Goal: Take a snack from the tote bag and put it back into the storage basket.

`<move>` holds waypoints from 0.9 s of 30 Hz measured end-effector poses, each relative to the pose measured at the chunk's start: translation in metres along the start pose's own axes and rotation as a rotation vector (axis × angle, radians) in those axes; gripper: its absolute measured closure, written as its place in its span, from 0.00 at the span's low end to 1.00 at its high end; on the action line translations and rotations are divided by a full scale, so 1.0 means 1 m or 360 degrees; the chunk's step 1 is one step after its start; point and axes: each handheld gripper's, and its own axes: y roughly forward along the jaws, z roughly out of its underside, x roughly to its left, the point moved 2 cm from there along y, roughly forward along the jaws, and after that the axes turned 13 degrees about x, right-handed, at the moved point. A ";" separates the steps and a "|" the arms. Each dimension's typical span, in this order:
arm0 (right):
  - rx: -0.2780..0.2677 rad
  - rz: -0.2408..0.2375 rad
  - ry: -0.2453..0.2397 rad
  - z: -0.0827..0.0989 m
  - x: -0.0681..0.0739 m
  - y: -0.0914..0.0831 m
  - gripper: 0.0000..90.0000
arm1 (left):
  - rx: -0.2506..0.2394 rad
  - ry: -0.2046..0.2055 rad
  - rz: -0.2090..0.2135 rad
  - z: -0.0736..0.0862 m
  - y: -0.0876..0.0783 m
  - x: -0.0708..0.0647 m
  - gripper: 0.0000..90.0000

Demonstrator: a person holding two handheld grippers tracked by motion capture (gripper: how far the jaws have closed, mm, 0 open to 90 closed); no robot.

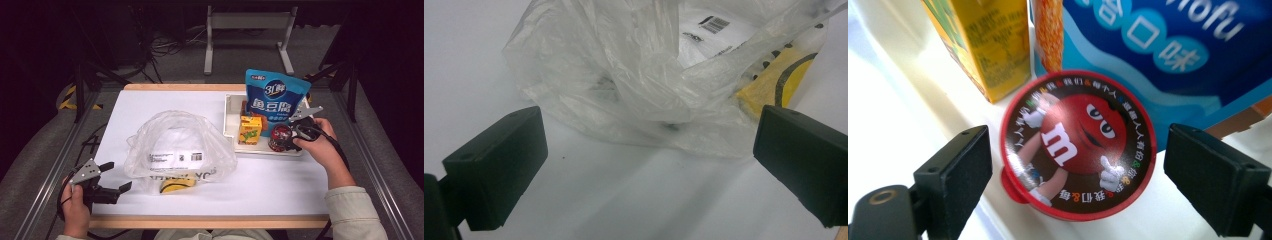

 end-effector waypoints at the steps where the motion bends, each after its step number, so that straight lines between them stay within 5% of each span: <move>1: -0.0016 0.0005 -0.0003 -0.001 0.001 -0.003 0.14 | 0.0001 0.0002 0.0000 0.000 0.000 0.000 0.02; 11: -0.0180 0.0013 -0.0034 -0.006 0.018 -0.033 0.13 | 0.0000 0.0002 0.0004 0.000 0.000 0.000 0.02; 27: -0.0385 -0.0087 -0.0113 -0.009 0.057 -0.061 0.13 | -0.0034 0.0029 0.0014 -0.005 -0.006 -0.006 0.01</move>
